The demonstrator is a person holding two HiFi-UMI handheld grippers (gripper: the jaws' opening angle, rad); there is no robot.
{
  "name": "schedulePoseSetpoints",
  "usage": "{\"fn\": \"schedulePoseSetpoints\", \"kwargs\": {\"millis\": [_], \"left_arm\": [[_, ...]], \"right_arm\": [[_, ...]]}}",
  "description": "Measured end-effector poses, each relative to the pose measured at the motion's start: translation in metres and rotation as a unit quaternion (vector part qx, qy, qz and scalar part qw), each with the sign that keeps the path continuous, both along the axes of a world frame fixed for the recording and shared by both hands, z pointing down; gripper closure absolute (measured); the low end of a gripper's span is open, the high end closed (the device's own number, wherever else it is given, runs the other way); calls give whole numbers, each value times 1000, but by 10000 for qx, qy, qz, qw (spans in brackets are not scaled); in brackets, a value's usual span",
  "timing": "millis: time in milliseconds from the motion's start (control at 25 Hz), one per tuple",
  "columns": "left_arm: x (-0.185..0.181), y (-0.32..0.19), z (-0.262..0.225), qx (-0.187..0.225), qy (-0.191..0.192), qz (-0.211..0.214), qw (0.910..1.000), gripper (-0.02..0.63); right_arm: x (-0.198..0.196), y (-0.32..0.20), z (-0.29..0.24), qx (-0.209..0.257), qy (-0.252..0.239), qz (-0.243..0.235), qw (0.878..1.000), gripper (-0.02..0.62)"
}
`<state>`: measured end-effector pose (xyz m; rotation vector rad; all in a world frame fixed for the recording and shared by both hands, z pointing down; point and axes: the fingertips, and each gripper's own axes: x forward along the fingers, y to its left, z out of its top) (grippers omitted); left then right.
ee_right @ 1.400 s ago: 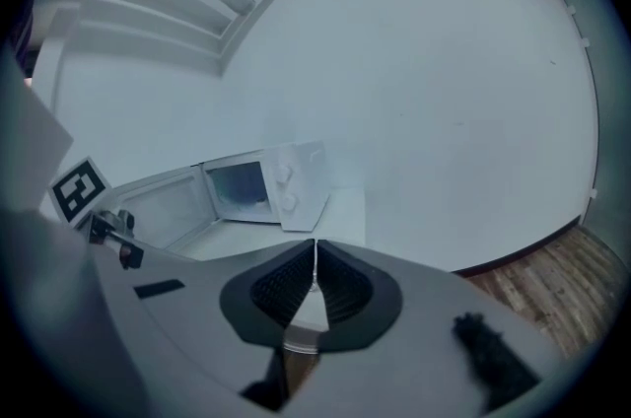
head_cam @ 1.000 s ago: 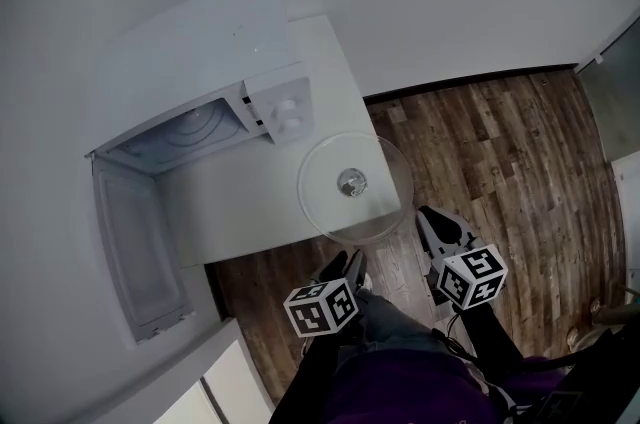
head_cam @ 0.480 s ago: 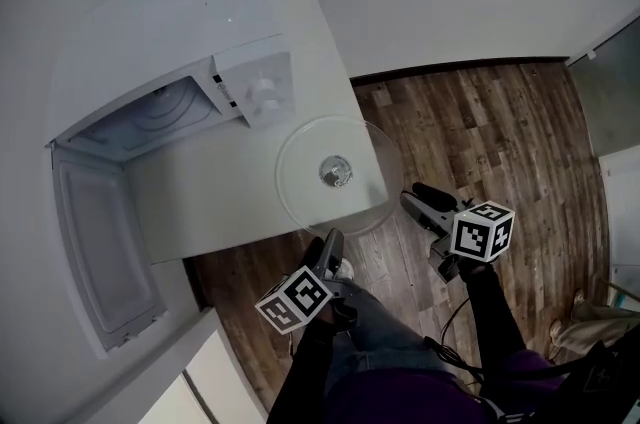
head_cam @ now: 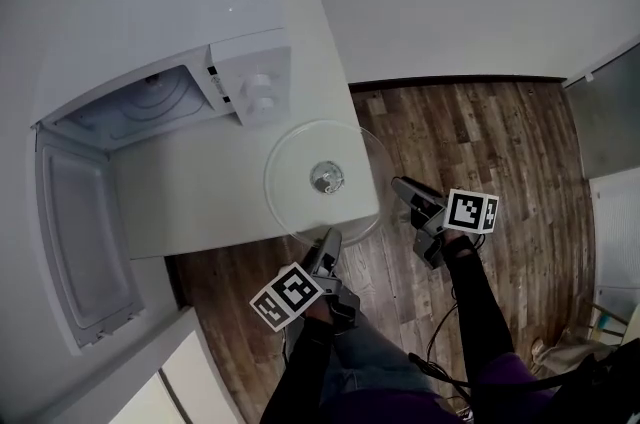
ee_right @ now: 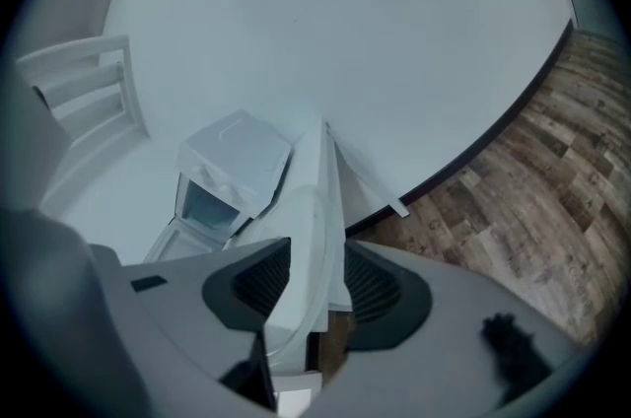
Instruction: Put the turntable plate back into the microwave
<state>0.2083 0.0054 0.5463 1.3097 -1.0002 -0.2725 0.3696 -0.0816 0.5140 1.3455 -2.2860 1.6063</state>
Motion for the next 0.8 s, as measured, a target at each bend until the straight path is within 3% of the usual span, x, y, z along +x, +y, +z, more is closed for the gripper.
{"fn": "schedulePoseSetpoints", "kwargs": {"millis": [280,480,640,720,800], "left_arm": [[19,-1,1,125,337,206,9991,368],[13,-12,9,72,330,-315,9989,423],[14,-17,1,300,199,-417,9985,484],[15,-17,-1,333,169,-447,9983,508],[15,-16,-1,303,205,-508,9980,509]], "right_arm": [[-18,8,24,-313,-493,-61,9983,431],[-19,1,30,-346,-735,8,9967,445],[-22,-3,24,-255,-927,-95,9953,498],[-23,-6,20,-70,-737,-314,9968,511],[-21,-3,23,-213,-678,-236,9972,511]]}}
